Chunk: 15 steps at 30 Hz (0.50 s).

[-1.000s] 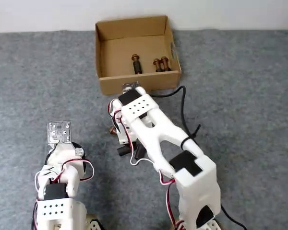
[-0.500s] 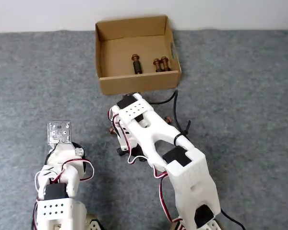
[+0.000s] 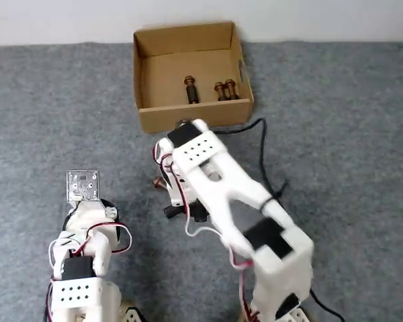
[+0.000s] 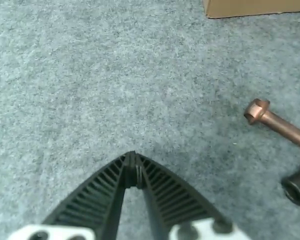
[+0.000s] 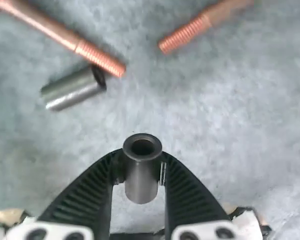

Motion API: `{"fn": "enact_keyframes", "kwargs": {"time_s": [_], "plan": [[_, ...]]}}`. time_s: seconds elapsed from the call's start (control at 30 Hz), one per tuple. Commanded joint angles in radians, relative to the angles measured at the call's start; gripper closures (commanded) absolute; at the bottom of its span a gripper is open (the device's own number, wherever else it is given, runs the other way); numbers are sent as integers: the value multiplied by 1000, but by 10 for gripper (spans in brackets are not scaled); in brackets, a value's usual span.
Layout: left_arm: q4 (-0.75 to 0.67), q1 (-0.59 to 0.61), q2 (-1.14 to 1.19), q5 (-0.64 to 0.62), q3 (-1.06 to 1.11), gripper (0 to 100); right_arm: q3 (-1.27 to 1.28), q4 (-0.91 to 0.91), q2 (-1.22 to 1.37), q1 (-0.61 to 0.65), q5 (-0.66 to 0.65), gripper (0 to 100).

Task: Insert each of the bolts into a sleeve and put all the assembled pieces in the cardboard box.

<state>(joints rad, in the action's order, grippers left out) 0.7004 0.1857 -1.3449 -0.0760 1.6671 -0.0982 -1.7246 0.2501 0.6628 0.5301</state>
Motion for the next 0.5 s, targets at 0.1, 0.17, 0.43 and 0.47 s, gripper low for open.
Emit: {"fn": "enact_keyframes", "kwargs": {"time_s": [0.1,0.17,0.43,0.47], "plan": [[-37,-2,-11,-11,-7,995,184,-5,-403,-22,29,990],[-37,-2,-11,-41,-7,995,273,2,-515,-73,29,990],[-40,-28,-11,-97,-1,995,534,85,-1003,-300,-14,990],[-40,-28,-11,-97,-1,995,566,93,-1059,-328,-20,990]]}}
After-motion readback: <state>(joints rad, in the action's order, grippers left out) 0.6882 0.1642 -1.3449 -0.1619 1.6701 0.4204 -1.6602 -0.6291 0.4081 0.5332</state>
